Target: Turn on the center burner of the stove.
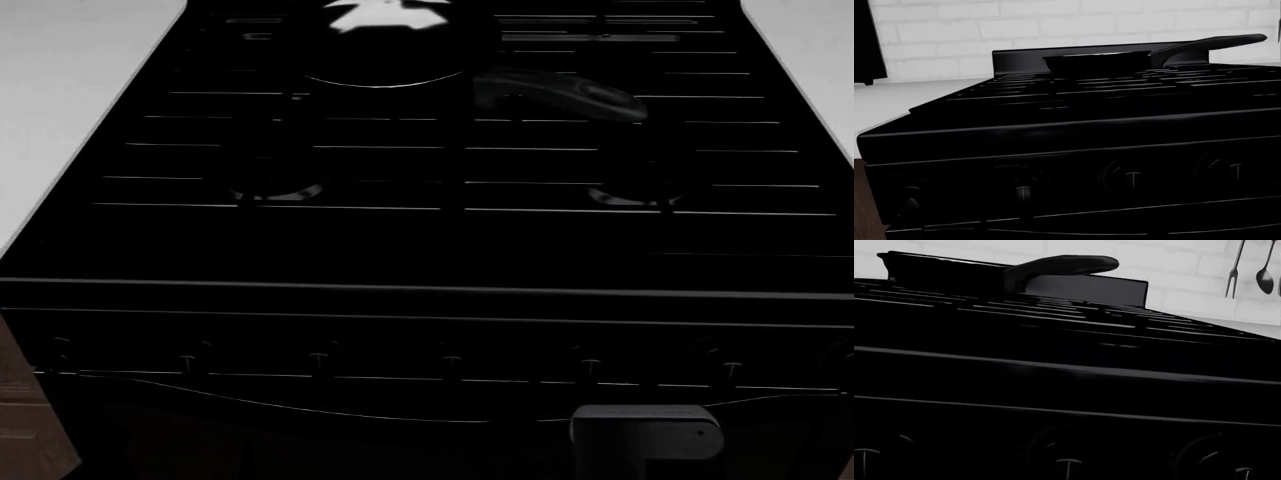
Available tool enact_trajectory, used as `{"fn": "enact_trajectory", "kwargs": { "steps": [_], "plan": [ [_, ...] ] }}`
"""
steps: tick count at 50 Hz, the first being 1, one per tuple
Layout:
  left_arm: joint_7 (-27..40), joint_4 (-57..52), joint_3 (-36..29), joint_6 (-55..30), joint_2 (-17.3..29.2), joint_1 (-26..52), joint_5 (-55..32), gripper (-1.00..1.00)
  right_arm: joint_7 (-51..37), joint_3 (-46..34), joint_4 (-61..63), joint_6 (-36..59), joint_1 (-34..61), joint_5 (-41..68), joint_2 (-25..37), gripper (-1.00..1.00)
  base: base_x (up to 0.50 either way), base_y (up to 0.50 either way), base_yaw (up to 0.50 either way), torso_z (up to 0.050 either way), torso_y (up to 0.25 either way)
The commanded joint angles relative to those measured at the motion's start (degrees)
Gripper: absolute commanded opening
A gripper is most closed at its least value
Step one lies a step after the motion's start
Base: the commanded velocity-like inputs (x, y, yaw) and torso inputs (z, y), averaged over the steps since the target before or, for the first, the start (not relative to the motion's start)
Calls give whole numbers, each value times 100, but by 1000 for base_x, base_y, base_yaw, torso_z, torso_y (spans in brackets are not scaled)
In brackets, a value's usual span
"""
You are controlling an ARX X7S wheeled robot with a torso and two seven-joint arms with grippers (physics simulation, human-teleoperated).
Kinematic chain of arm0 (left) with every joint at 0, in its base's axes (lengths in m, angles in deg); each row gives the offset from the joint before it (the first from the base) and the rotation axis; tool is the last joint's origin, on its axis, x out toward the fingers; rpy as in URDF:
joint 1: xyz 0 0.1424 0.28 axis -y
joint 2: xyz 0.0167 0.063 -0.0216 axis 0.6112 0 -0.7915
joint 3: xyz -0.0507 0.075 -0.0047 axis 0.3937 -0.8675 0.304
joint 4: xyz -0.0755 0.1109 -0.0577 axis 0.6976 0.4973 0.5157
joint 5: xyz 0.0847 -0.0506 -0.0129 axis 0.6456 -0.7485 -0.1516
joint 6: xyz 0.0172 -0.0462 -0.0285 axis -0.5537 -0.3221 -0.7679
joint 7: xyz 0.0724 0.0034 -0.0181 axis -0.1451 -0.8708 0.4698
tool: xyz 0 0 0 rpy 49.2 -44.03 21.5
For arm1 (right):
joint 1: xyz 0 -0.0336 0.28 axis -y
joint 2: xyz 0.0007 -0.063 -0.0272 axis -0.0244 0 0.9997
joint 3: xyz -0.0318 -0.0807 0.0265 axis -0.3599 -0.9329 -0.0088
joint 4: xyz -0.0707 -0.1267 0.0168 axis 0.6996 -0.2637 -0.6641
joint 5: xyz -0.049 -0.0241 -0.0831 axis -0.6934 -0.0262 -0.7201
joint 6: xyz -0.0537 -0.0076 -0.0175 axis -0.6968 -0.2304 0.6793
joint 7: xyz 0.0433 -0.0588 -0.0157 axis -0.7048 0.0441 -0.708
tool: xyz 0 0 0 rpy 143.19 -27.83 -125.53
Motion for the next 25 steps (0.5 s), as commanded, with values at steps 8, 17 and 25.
{"fn": "enact_trajectory", "kwargs": {
  "steps": [8, 17, 25],
  "plan": [
    [17, 171, 0, 104, 84, 8, 6, 100, 23, -35, -1154, -524, 471, 32, -82, 100, 0, 0, 0, 0, 0],
    [54, 171, -48, 103, 114, 18, -3, 100, 23, -56, -1610, -778, 711, 54, -96, 100, 0, 0, 0, 0, 0],
    [83, 169, -78, 100, 140, 25, -28, 100, 27, -105, -2180, -1065, 995, 54, -128, 100, 0, 0, 0, 0, 0]
  ]
}}
